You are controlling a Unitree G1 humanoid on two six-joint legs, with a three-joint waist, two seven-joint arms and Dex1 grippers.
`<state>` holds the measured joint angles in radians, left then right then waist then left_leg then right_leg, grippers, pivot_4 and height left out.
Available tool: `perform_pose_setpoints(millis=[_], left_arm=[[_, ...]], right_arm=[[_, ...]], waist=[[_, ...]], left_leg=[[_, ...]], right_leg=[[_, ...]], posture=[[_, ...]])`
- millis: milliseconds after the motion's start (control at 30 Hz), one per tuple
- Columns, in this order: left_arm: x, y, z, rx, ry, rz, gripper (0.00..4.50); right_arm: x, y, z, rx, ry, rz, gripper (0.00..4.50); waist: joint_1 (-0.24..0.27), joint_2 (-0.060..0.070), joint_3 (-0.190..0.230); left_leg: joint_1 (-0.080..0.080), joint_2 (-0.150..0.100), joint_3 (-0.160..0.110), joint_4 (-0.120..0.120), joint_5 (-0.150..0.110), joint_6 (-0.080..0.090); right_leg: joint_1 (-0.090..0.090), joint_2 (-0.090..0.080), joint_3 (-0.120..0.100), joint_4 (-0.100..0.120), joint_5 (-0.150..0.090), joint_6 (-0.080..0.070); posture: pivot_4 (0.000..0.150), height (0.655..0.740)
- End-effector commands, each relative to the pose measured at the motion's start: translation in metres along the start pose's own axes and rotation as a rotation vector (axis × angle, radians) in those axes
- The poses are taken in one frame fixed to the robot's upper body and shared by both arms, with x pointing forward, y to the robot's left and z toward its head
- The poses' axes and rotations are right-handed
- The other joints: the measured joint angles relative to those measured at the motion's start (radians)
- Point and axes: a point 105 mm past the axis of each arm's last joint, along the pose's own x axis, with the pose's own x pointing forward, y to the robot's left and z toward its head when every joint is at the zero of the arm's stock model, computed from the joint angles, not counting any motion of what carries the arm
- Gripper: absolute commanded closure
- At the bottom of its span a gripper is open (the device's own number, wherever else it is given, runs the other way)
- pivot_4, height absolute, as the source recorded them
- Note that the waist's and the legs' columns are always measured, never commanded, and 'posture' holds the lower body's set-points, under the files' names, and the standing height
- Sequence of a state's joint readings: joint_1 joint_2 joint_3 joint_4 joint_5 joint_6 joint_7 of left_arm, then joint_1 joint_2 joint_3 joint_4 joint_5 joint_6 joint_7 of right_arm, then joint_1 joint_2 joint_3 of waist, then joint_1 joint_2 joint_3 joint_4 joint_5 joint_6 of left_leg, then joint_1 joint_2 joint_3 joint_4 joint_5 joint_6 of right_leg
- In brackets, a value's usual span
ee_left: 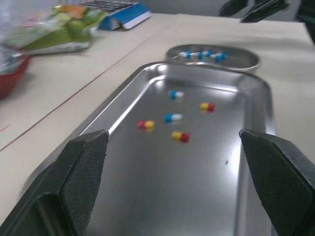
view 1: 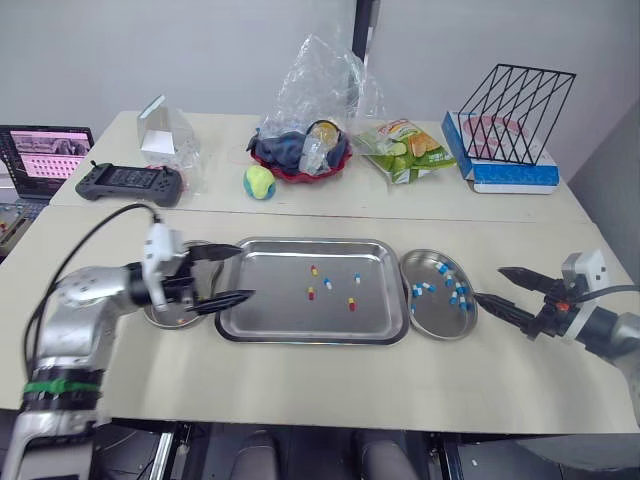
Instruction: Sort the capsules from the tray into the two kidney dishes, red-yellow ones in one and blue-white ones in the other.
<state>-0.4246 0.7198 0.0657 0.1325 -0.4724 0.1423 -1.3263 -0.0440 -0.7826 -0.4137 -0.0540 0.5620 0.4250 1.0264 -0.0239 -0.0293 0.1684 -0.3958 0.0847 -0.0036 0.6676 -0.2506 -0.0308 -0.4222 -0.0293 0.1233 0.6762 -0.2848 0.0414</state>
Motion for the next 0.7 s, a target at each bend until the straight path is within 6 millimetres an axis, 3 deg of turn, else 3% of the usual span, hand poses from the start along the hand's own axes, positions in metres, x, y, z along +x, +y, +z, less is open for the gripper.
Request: perform_pose_setpoints(millis=[33,233,400,700], left_arm=[[0.013,-0.001,-0.002,0.049,0.055,-0.049,0.00],[0.045,-0.004,-0.015,0.099,0.111,-0.198,0.00],[0.064,0.008,-0.013,-0.013,0.141,-0.289,0.00],[0.098,0.011,-0.022,0.194,0.304,-0.518,0.00]], right_arm=[[-0.008,0.001,0.013,-0.027,-0.041,-0.031,0.03],[-0.011,0.003,0.009,-0.027,-0.028,-0.065,0.03],[-0.014,0.007,0.008,-0.003,-0.027,-0.078,0.03],[-0.025,0.019,0.004,-0.002,-0.019,-0.126,0.03]], waist=[[-0.001,0.001,0.000],[0.008,0.001,0.000],[0.013,0.001,0.000],[0.011,0.001,0.000]], left_leg=[[0.000,0.000,0.000,0.000,0.000,0.000],[0.001,0.000,0.000,0.001,0.000,0.000],[-0.003,-0.001,-0.002,0.004,0.000,0.000],[-0.005,-0.002,-0.004,0.009,-0.001,0.001]], right_leg=[[0.000,0.000,0.000,0.000,0.000,0.000],[0.001,0.000,0.000,0.000,0.000,0.000],[0.001,0.001,0.000,0.000,0.000,0.001],[0.002,0.001,0.001,-0.001,0.000,0.002]], posture=[[0.150,0.7174],[0.150,0.7174],[0.150,0.7174],[0.150,0.7174]])
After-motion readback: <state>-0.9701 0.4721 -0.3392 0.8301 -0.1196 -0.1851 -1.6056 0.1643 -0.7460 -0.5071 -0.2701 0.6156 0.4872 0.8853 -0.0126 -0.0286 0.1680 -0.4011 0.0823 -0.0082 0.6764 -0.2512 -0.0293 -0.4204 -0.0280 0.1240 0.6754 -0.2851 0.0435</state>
